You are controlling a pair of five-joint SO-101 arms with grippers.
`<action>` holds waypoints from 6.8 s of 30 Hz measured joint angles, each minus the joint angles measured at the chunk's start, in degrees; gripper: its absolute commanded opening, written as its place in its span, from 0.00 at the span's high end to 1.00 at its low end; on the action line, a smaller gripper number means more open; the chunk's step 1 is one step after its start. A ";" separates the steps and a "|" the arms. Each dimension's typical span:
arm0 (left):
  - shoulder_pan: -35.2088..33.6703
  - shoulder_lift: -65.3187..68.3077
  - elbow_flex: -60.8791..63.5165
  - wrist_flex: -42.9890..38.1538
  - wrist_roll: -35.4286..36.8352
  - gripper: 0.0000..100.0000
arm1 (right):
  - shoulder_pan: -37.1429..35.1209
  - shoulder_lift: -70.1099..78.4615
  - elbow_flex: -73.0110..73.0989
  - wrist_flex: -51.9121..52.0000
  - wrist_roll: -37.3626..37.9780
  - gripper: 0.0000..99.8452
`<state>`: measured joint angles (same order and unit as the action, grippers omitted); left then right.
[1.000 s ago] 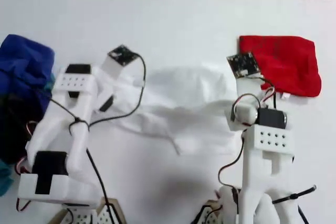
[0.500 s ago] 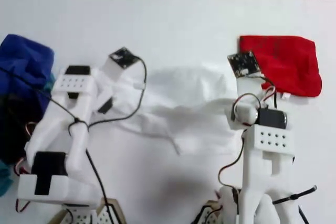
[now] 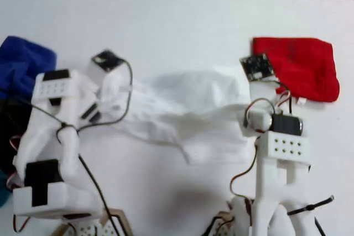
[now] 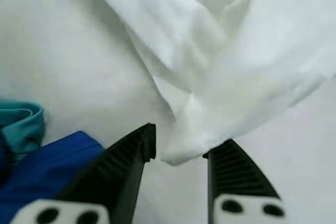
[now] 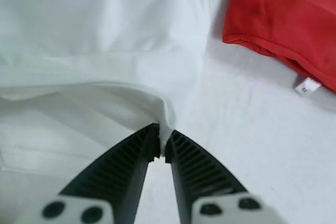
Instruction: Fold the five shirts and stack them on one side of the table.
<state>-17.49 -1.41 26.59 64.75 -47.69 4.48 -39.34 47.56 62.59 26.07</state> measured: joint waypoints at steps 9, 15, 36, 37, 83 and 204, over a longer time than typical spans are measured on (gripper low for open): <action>-1.32 -0.26 0.00 -0.35 -0.26 0.83 | 0.00 0.00 0.00 0.00 0.00 0.98; 2.02 -0.62 -2.37 3.60 -0.44 0.83 | -0.09 0.00 0.00 0.00 0.00 0.98; 4.31 -0.79 -7.12 8.70 -0.44 0.83 | -0.09 0.00 0.00 0.00 0.00 0.98; 4.66 -0.79 -5.45 8.44 -0.44 0.83 | -0.09 0.00 0.00 0.00 0.00 0.98; -2.11 3.43 -14.07 25.58 -5.71 0.83 | -0.09 -0.70 0.00 -0.53 0.00 0.98; -0.26 -58.64 -41.49 36.66 7.21 0.97 | -0.09 -9.58 -103.30 37.54 0.00 0.98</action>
<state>-17.76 -60.04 -14.90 101.41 -40.48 4.40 -48.92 -55.74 100.13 26.07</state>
